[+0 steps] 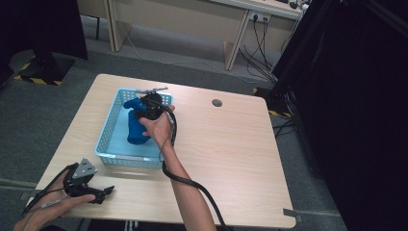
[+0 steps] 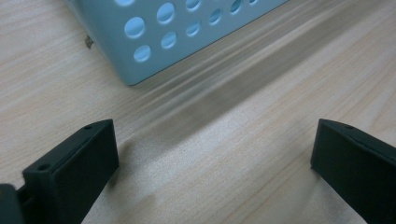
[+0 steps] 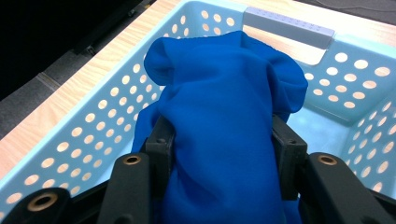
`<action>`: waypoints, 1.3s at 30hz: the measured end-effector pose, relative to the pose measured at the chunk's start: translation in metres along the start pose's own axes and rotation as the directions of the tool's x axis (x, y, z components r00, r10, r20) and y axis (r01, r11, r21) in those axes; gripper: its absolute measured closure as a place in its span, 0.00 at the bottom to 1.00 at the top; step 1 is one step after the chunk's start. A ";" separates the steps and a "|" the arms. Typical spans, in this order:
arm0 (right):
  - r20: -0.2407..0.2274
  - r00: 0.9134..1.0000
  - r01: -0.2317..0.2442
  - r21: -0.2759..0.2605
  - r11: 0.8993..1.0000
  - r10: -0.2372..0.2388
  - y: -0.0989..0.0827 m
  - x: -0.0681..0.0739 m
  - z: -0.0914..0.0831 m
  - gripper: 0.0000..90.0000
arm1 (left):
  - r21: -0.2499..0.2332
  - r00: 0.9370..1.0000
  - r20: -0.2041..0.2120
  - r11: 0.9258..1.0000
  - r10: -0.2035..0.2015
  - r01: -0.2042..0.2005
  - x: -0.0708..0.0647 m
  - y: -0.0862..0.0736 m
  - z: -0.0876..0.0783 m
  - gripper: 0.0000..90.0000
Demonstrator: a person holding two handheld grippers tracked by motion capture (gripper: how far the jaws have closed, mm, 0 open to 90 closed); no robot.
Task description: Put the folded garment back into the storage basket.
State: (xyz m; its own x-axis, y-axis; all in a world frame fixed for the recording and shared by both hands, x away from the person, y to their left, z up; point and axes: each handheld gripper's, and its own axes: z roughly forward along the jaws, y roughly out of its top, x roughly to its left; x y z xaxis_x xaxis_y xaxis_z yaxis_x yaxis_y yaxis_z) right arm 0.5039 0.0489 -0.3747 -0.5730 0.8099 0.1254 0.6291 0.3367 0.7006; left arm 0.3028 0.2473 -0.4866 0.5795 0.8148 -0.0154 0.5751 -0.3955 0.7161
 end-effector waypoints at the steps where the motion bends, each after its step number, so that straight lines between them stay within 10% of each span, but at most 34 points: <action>1: 0.000 1.000 0.000 0.000 1.000 0.000 0.000 0.000 0.000 0.60 | 0.000 1.000 0.000 1.000 0.000 0.000 0.000 0.000 0.000 0.00; 39: 0.031 0.998 -0.048 0.058 0.997 0.046 -0.010 0.007 0.047 0.60 | 0.001 1.000 -0.001 1.000 0.001 -0.001 0.000 0.000 0.000 0.00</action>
State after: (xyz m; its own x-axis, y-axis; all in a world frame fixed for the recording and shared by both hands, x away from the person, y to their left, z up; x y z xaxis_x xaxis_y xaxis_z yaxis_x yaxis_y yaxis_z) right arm 0.5179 0.0741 -0.4138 -0.5267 0.8392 0.1356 0.6850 0.3245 0.6522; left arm 0.3023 0.2475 -0.4865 0.5797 0.8147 -0.0139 0.5750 -0.3969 0.7154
